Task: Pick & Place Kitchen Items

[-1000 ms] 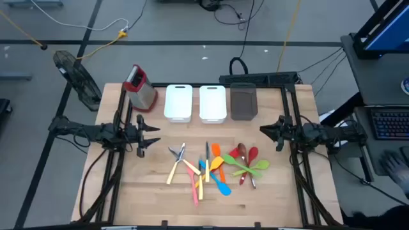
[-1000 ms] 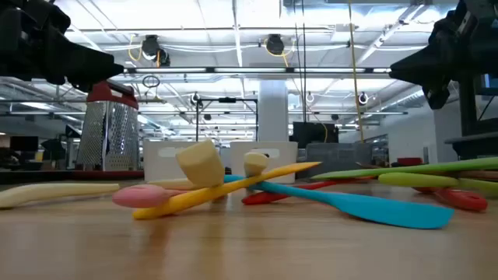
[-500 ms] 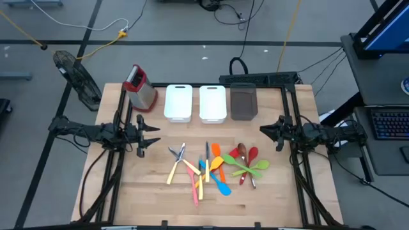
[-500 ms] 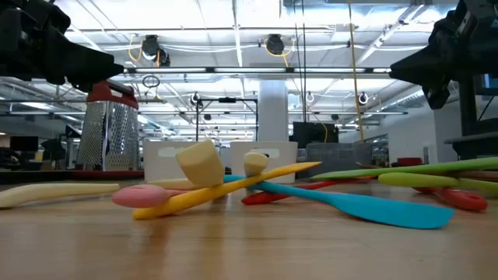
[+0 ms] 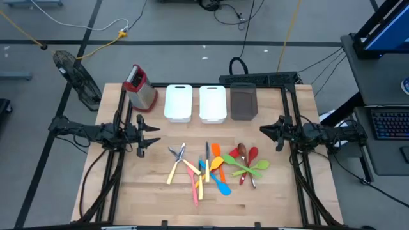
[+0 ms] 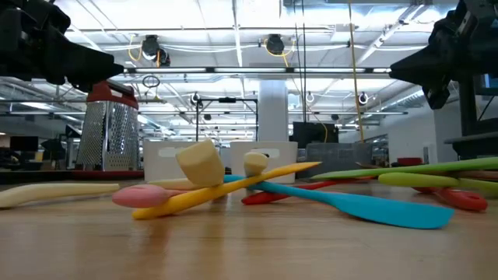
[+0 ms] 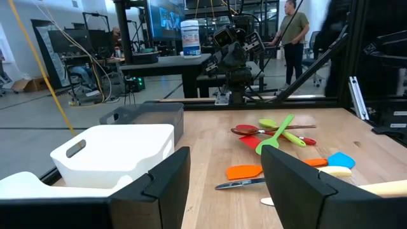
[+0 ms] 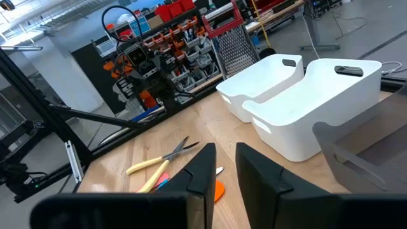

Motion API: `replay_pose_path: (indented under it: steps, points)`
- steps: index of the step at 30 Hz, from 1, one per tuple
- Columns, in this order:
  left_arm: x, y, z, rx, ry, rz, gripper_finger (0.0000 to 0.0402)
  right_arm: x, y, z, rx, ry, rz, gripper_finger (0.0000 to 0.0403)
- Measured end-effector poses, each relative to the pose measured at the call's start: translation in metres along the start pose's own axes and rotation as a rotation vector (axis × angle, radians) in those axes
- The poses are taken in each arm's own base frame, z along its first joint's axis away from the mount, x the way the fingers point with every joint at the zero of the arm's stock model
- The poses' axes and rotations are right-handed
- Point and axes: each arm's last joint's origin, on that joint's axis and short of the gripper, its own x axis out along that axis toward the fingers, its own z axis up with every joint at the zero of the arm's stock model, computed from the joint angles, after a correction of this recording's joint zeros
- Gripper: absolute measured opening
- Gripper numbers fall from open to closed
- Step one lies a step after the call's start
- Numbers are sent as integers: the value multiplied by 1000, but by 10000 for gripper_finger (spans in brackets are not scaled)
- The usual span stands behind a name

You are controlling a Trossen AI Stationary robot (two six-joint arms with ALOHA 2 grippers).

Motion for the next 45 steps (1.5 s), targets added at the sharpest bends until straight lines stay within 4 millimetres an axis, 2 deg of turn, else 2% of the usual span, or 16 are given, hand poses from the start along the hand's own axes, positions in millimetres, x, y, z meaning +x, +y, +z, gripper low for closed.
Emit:
replay_pose_path:
  steps: [26,40,45]
  points:
    - [0,0,0,0,0,0,200,0,0,1,-13,-7,2,55]
    - [0,0,0,0,0,0,200,0,-1,-1,-281,11,-5,55]
    - [0,0,0,0,0,0,200,0,0,1,-293,-6,1,55]
